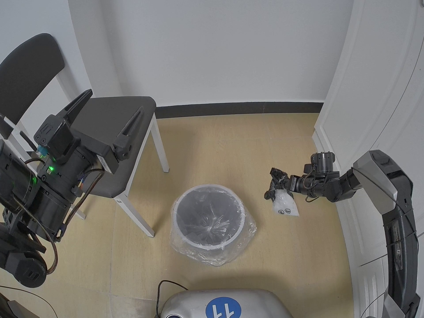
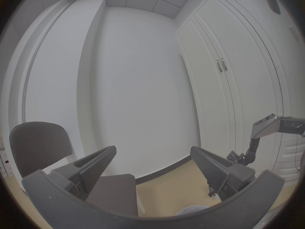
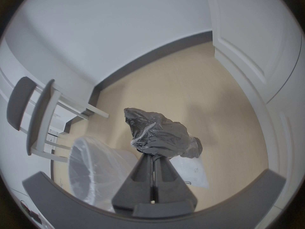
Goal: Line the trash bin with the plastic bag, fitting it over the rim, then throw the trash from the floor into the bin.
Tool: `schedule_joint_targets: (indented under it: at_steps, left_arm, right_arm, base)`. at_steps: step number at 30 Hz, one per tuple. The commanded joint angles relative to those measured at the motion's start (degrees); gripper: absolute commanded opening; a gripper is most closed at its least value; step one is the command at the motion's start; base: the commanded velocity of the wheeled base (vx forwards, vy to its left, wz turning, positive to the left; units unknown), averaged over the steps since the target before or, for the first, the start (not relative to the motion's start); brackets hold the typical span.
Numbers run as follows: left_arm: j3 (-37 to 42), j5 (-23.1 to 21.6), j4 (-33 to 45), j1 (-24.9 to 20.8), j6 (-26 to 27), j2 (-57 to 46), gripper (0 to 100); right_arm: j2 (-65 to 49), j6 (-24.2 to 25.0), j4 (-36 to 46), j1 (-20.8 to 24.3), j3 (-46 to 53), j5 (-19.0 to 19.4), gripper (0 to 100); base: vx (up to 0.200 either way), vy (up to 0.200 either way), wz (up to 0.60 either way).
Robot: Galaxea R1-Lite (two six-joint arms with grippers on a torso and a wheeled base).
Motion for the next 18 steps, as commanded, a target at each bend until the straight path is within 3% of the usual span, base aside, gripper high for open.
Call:
schedule_joint_targets:
  at_steps: [1, 4, 6, 10, 13, 14, 18]
  left_arm:
    - [-0.32, 0.03, -0.06, -0.08, 0.19, -1.64, 100]
    - [-0.32, -0.05, -0.06, -0.26, 0.36, -2.87, 100]
    - [-0.67, -0.05, -0.06, -0.35, 0.45, -3.75, 100]
    - [-0.85, -0.14, 0.12, -1.75, 0.45, -6.65, 100]
    - [-0.93, -0.14, 0.12, -2.11, 0.54, -7.18, 100]
    - [-1.02, -0.14, 0.12, -2.19, 0.54, -7.36, 100]
    - [-1.02, -0.14, 0.12, -2.19, 1.24, -7.71, 100]
  right_arm:
    - [-13.7, 1.7, -6.95, 1.96, 9.89, 0.14, 0]
    - [-21.35, 3.9, -9.77, 4.43, 15.25, 0.14, 0]
    - [-25.74, 4.42, -11.0, 6.27, 18.77, 0.06, 0]
    - [-30.14, 4.69, -15.48, 10.31, 23.25, -0.65, 0]
    - [-31.1, 5.57, -18.03, 12.07, 24.92, -1.17, 0]
    - [-31.45, 7.32, -21.98, 15.24, 26.59, -3.02, 0]
    - [-29.87, 11.28, -26.99, 20.86, 27.38, -6.62, 0]
  base:
    - [0.0, 0.0, 0.0]
    - [0.0, 0.0, 0.0]
    - [-0.2, 0.0, 0.0]
    - [-0.2, 0.0, 0.0]
    - [0.0, 0.0, 0.0]
    - [0.0, 0.0, 0.0]
    - [0.0, 0.0, 0.0]
